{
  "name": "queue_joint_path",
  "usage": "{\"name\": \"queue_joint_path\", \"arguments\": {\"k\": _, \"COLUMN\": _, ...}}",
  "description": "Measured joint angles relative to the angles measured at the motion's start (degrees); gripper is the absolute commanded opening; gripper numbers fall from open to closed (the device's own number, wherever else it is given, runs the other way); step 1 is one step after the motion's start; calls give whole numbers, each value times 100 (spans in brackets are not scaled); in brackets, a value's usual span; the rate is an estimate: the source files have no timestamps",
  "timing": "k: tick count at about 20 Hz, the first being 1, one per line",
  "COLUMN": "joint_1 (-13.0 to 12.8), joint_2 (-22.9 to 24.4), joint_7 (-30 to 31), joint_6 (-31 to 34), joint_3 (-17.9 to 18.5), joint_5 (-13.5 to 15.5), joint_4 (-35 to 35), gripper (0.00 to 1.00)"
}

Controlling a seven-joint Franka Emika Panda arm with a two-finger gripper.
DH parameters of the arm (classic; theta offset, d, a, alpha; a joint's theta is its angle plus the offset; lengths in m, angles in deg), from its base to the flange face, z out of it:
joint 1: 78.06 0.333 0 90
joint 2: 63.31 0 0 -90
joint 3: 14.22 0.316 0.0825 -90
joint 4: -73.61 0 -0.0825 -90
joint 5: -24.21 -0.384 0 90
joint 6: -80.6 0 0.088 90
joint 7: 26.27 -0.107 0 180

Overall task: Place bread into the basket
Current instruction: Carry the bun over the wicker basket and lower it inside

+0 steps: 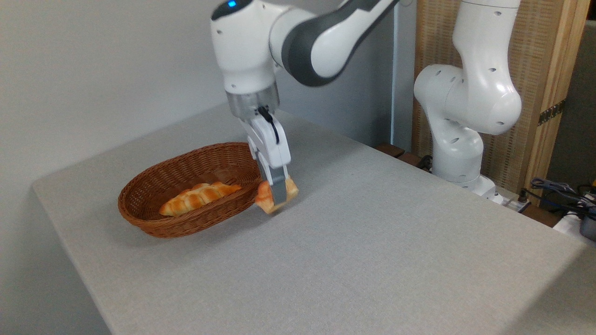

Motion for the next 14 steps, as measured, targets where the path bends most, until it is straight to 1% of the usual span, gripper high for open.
{"name": "queue_joint_path", "arguments": {"k": 3, "joint_1": 9, "joint_2": -228, "joint_7": -1, "joint_6": 866, "joint_3": 241, "joint_5": 78, "joint_4": -973, "gripper": 25}}
{"name": "queue_joint_path", "arguments": {"k": 4, "joint_1": 16, "joint_2": -301, "joint_7": -4, "joint_6": 1038, "joint_3": 307, "joint_5": 181, "joint_4": -1235, "gripper": 26}}
{"name": "queue_joint_path", "arguments": {"k": 5, "joint_1": 25, "joint_2": -373, "joint_7": -5, "joint_6": 1171, "joint_3": 351, "joint_5": 400, "joint_4": -1470, "gripper": 28}}
{"name": "queue_joint_path", "arguments": {"k": 6, "joint_1": 27, "joint_2": -421, "joint_7": -4, "joint_6": 1225, "joint_3": 367, "joint_5": 646, "joint_4": -1594, "gripper": 41}}
{"name": "queue_joint_path", "arguments": {"k": 7, "joint_1": 25, "joint_2": -458, "joint_7": -4, "joint_6": 1240, "joint_3": 367, "joint_5": 870, "joint_4": -1650, "gripper": 59}}
{"name": "queue_joint_path", "arguments": {"k": 8, "joint_1": 20, "joint_2": -511, "joint_7": -1, "joint_6": 1247, "joint_3": 356, "joint_5": 1152, "joint_4": -1671, "gripper": 68}}
{"name": "queue_joint_path", "arguments": {"k": 10, "joint_1": 1, "joint_2": -666, "joint_7": 13, "joint_6": 1254, "joint_3": 287, "joint_5": 1608, "joint_4": -1669, "gripper": 74}}
{"name": "queue_joint_path", "arguments": {"k": 11, "joint_1": -10, "joint_2": -787, "joint_7": 15, "joint_6": 1250, "joint_3": 191, "joint_5": 1819, "joint_4": -1668, "gripper": 83}}
{"name": "queue_joint_path", "arguments": {"k": 12, "joint_1": -24, "joint_2": -896, "joint_7": 28, "joint_6": 1240, "joint_3": 91, "joint_5": 1954, "joint_4": -1669, "gripper": 100}}
{"name": "queue_joint_path", "arguments": {"k": 14, "joint_1": -56, "joint_2": -1108, "joint_7": 59, "joint_6": 1058, "joint_3": -80, "joint_5": 2205, "joint_4": -1670, "gripper": 100}}
